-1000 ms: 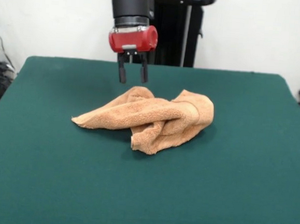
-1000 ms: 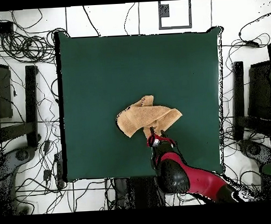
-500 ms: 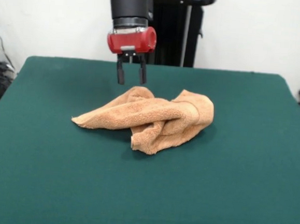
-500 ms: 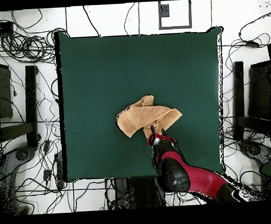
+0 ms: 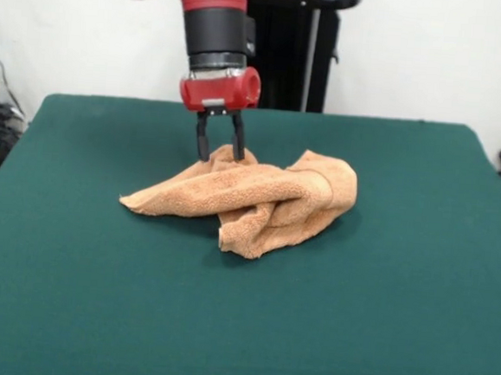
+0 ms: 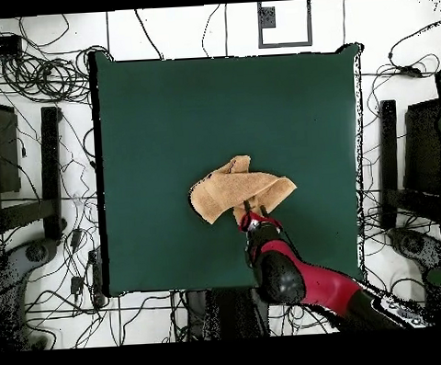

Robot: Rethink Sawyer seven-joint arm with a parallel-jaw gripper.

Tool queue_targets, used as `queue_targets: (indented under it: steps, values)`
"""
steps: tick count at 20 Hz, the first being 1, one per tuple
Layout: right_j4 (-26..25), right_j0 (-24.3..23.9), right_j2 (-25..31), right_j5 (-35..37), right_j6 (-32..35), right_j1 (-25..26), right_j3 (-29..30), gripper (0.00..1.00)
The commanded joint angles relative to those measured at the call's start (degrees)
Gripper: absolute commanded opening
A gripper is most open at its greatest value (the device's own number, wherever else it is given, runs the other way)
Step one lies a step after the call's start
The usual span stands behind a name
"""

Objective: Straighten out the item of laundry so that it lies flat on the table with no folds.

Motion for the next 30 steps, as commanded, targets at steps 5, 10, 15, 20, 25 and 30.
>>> queue_targets:
  steps: [5,10,15,20,25,30]
  values:
    - [-1.00,-0.20,1.96,-2.64,9.83,4.25,-7.12,1.00]
    - [0.72,-0.88,2.76,-4.55,11.95,5.00,-6.22,1.00]
    - [2.34,-3.12,4.63,-5.74,15.30,7.19,-5.36,1.00]
    - [4.42,-5.16,6.52,-7.02,17.98,8.45,-4.31,1.00]
    - [5.33,-6.90,8.68,-10.40,21.09,10.48,-3.46,1.00]
    - [5.90,-7.10,9.32,-11.85,22.47,11.31,-2.94,1.00]
